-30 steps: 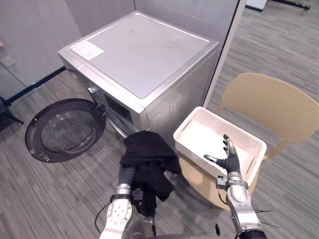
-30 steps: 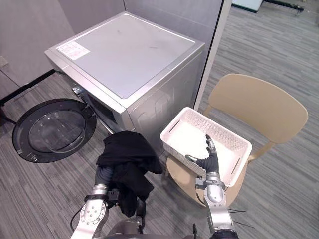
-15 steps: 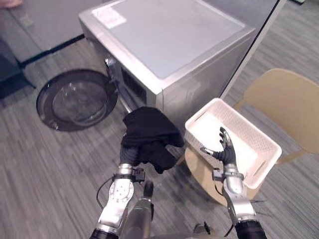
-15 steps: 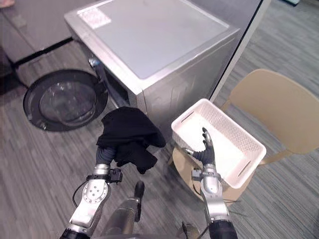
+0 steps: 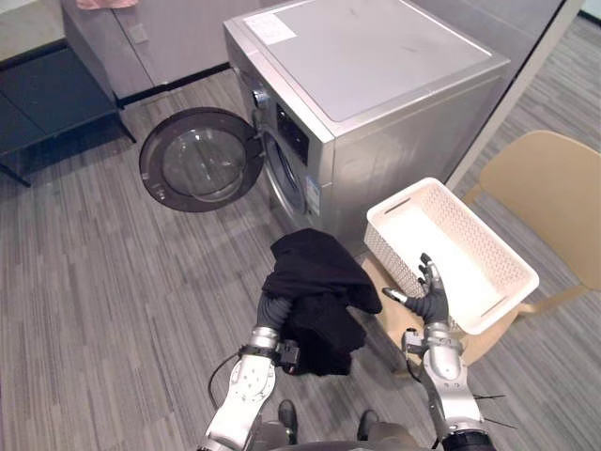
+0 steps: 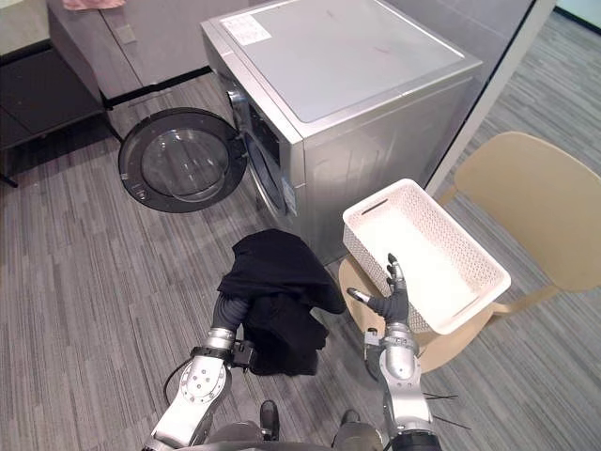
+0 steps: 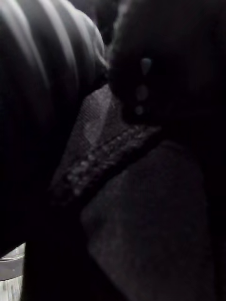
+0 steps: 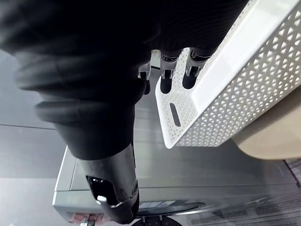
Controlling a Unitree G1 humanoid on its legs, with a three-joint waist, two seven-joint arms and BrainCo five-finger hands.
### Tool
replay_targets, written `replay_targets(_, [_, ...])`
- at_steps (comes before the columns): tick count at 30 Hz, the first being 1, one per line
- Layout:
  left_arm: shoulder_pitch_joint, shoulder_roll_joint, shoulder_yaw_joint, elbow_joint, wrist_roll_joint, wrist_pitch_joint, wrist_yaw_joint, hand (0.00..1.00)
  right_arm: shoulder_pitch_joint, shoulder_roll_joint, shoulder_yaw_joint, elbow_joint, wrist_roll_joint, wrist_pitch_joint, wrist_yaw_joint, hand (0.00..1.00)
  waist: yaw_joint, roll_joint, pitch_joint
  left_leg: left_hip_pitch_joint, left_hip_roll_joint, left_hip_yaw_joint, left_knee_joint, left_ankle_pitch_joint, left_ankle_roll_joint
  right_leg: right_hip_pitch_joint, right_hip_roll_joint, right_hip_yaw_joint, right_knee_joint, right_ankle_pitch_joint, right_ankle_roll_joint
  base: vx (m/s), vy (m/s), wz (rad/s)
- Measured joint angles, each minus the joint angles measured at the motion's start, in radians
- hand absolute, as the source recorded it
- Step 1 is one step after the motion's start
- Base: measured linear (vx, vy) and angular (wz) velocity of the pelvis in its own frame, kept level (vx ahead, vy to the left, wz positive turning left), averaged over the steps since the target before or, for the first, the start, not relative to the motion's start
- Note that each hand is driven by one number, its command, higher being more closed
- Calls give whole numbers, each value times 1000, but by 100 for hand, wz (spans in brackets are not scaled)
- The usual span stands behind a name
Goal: Pick up the laundry basket with both hands and put the clothes into the washing machine.
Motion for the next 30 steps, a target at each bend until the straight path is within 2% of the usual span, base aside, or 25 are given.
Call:
replay_targets(5, [4, -3, 1, 0, 0, 0, -2, 100, 10, 1, 0, 0, 0, 0, 0, 0, -2, -1, -21, 15, 5, -9, -1, 0, 0, 25, 6, -17, -8, 3, 0, 9, -21, 7])
replay_targets(7, [4, -4, 14, 0, 0, 0, -4, 100, 9, 6, 1, 0, 0, 0, 0, 0, -2, -7, -19, -24, 6, -6, 70, -8, -3, 25, 2, -21, -8, 3, 0, -2, -24, 13])
replay_targets(8, [3, -6, 23, 0, 0, 0, -4, 100, 9, 6, 3, 0, 1, 0, 0, 0, -1, -11, -16, -73, 10, 1, 161, -23, -19, 26, 0, -25, -12, 3, 0, -31, -23, 20])
replay_targets(10, [4, -14, 52, 0, -1, 0, -3, 100, 10, -1, 15, -1, 2, 0, -1, 0, 10, -20, 11, -237, 63, 46, 491, -36, -43, 64, 2, -50, -29, 4, -2, -56, -5, 21])
replay_targets(11, [8, -18, 56, 1, -1, 0, -3, 100, 14, -6, 17, -1, 2, 0, -1, 0, 21, -25, 15, -260, 88, 71, 545, -57, -41, 72, 4, -52, -29, 4, -2, -21, 77, 0])
replay_targets(12, [14, -25, 62, 1, -2, 0, -3, 100, 17, -13, 18, -4, 2, 0, -1, 0, 37, -25, 15, -294, 128, 110, 567, -88, -20, 85, 1, -51, -37, 4, -1, 18, 106, -7])
replay_targets(13, [14, -27, 63, 1, -1, -1, -3, 100, 17, -18, 17, -16, 2, 0, -3, 0, 44, -24, 15, -314, 149, 129, 537, -97, -6, 91, -5, -53, -48, 6, 5, 65, 175, 8])
replay_targets(15, [15, -29, 72, 1, 0, -1, -3, 100, 15, -19, 17, -40, 2, 0, -5, 0, 47, -37, 22, -365, 152, 126, 435, -94, -7, 105, -39, -75, -63, 1, 19, 107, 221, 32])
replay_targets(16, [15, -32, 81, 0, 0, -1, -3, 100, 7, -21, 18, -40, 2, 0, -11, 0, 48, -51, 27, -393, 148, 122, 328, -82, -15, 111, -70, -93, -65, -4, 44, 220, 393, 45])
replay_targets(17, [18, -38, 84, -1, 0, 0, -2, 100, 4, -30, 21, -38, 1, 0, -24, 0, 53, -50, 28, -404, 154, 114, 203, -63, -44, 126, -84, -108, -77, -2, 74, 192, 338, 39])
replay_targets(18, [22, -41, 86, -4, 0, 0, -2, 100, 2, -37, 25, -36, 0, 0, -25, 0, 55, -43, 28, -402, 157, 111, 161, -60, -48, 139, -85, -114, -84, -2, 95, 358, 504, 37])
replay_targets(19, [20, -43, 92, -6, 0, 3, -2, 100, -1, -50, 39, -32, -1, 2, -25, 0, 52, -30, 27, -412, 164, 119, 177, 14, -51, 179, -98, -133, -97, -5, 122, 310, 366, 29])
replay_targets(20, [19, -41, 100, -9, 0, 9, -2, 100, -2, -50, 48, -30, -1, 6, -24, 0, 52, -66, 35, -424, 138, 135, 259, 29, -29, 211, -137, -138, -103, 5, 122, 481, 519, 25])
replay_targets(21, [21, -42, 107, -9, 0, 10, -1, 100, -2, -51, 61, -31, -2, 6, -22, 0, 54, -73, 32, -439, 127, 130, 317, 18, -9, 223, -152, -136, -101, 20, 123, 345, 324, 8])
replay_targets(22, [19, -41, 114, -9, 0, 13, 2, 100, -2, -51, 72, -31, -2, 6, -21, 0, 58, -74, 31, -457, 120, 129, 403, -12, 36, 230, -178, -121, -56, 30, 117, 481, 463, 2])
replay_targets(23, [13, -33, 116, -8, 0, 20, 3, 100, -2, -44, 78, -31, -3, 7, -20, 0, 57, -78, 28, -460, 104, 137, 466, -76, 63, 206, -224, -96, 44, 33, 104, 586, 602, 6])
replay_targets(24, [-2, -13, 114, -6, 0, 25, 3, 100, -7, -29, 80, -30, -3, 8, -16, 0, 54, -81, 26, -425, 69, 157, 481, -134, 84, 98, -302, -13, 309, 48, -38, 581, 591, 10])
replay_targets(25, [-6, -5, 115, -6, 0, 26, 3, 100, -11, -24, 81, -30, -4, 11, -14, 0, 51, -80, 27, -402, 55, 158, 474, -150, 88, 45, -317, 18, 439, 46, -80, 575, 524, 2])
replay_targets(26, [-3, 8, 115, -5, 1, 26, 7, 100, -13, -12, 85, -30, -5, 14, -11, 0, 52, -81, 28, -326, 30, 166, 439, -174, 95, -48, -308, 87, 659, 28, -105, 495, 351, -10])
replay_targets(27, [1, 21, 112, -1, 1, 27, 15, 100, -13, -6, 88, -30, -13, 13, -6, 0, 48, -80, 29, -229, 8, 173, 370, -180, 98, -114, -258, 143, 789, -1, -62, 495, 327, -10])
replay_targets(28, [0, 27, 107, -1, 1, 26, 20, 100, -11, -8, 88, -31, -23, 9, 1, 0, 41, -73, 25, -163, -2, 182, 315, -171, 106, -154, -219, 132, 823, -27, -39, 479, 280, -1])
replay_targets(30, [-3, 35, 105, -2, 1, 18, 20, 100, -12, -8, 90, -31, -32, 3, 4, 0, 24, -70, 17, -72, -27, 188, 225, -159, 121, -212, -186, 54, 796, -66, -49, 447, 216, 5])
